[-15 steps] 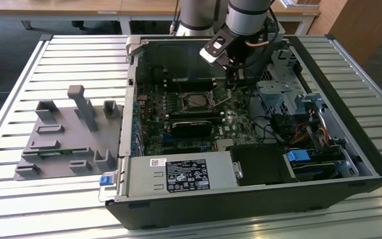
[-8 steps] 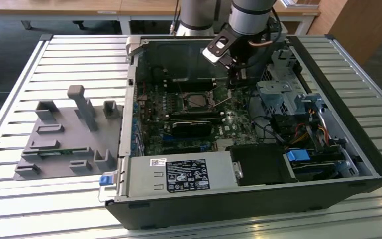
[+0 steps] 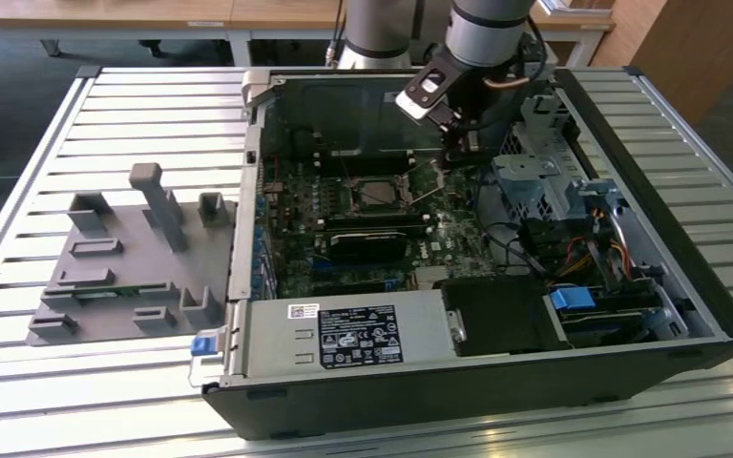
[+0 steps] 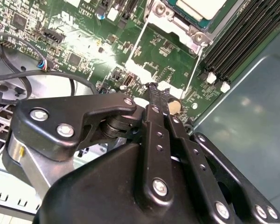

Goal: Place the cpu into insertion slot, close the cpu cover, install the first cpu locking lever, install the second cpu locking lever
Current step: 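Close the cpu cover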

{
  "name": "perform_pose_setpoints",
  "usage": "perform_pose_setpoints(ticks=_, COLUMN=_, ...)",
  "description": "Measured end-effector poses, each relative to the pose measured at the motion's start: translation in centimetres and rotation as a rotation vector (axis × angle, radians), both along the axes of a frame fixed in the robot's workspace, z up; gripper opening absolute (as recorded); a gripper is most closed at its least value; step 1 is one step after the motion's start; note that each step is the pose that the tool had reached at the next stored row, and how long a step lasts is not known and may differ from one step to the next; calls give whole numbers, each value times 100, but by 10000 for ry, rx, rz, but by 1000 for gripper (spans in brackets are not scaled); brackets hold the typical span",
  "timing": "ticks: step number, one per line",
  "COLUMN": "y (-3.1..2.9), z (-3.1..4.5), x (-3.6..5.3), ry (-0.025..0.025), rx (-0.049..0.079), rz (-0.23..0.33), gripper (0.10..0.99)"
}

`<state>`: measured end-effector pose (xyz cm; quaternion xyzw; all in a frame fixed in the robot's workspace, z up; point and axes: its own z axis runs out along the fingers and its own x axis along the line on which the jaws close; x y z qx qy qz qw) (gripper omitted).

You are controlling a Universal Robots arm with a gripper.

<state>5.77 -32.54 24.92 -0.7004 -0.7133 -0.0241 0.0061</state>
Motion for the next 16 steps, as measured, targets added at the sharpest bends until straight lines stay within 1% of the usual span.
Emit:
perform_pose_setpoints(ticks=6, y=4, z=-8, x=65, ry=37, rx=1, rz=-1, gripper=106)
perform_pose_setpoints(ticks=13, y=4, z=-17, x=115, ry=41, rx=0, rz=12, gripper=106)
perform_pose_setpoints(ticks=16, y=4, z=-34, x=124, ry=53, rx=-1, rz=12, gripper=106)
